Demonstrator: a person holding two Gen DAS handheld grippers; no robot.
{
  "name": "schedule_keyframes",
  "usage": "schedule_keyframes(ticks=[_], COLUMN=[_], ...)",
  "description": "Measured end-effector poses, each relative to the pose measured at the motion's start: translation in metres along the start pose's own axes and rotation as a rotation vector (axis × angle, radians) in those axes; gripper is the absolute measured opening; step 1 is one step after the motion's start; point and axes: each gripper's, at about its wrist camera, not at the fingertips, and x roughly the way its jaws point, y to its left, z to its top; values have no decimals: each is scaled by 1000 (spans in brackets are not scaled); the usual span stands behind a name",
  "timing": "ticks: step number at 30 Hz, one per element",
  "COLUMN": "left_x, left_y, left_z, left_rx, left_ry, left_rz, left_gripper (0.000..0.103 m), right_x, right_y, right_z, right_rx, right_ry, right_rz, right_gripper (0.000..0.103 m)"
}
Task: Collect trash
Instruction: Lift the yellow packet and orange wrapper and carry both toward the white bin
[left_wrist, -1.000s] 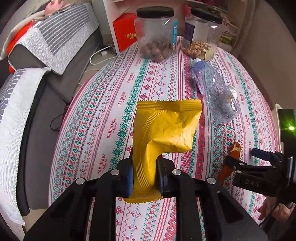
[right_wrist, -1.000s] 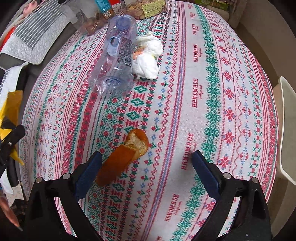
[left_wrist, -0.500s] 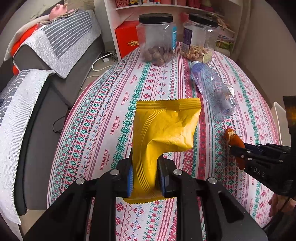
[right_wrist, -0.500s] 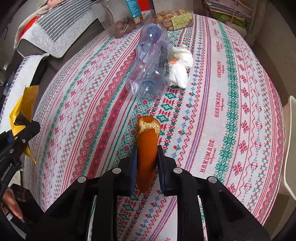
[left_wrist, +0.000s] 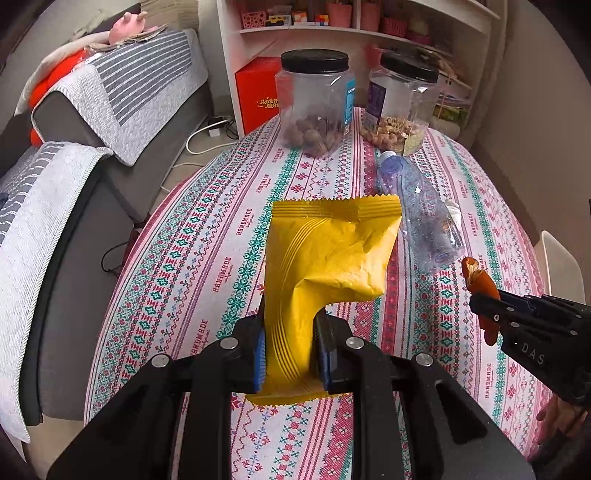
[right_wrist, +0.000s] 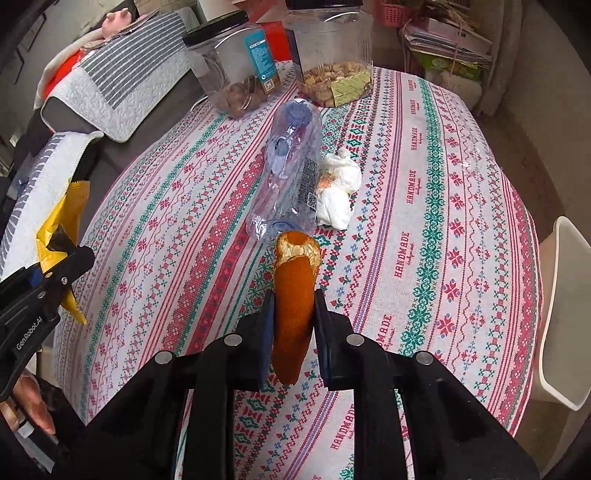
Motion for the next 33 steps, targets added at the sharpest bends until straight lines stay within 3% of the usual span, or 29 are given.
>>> schedule_keyframes(ticks=[21, 26, 28, 32, 33], left_x=[-4, -5, -5, -5, -3], left_y=[-35, -49, -52, -52, -50], left_z=[1, 2, 1, 0, 0], left_rx=[26, 46, 50, 60, 58], left_ry=[-24, -28, -27, -25, -20], left_rz=[-39, -54, -59, -59, -59], left_gripper=[23, 23, 23, 24, 24], right_x=[-22, -19, -15, -3, 2], right_y=[-32, -45, -52, -56, -55], right_z=[-7, -11, -13, -22, -26], right_rx=[48, 66, 84, 82, 76], right_ry=[-61, -24, -7, 59, 78], right_rz=[-34, -38, -41, -31, -28], right_gripper=[20, 21, 24, 53, 56])
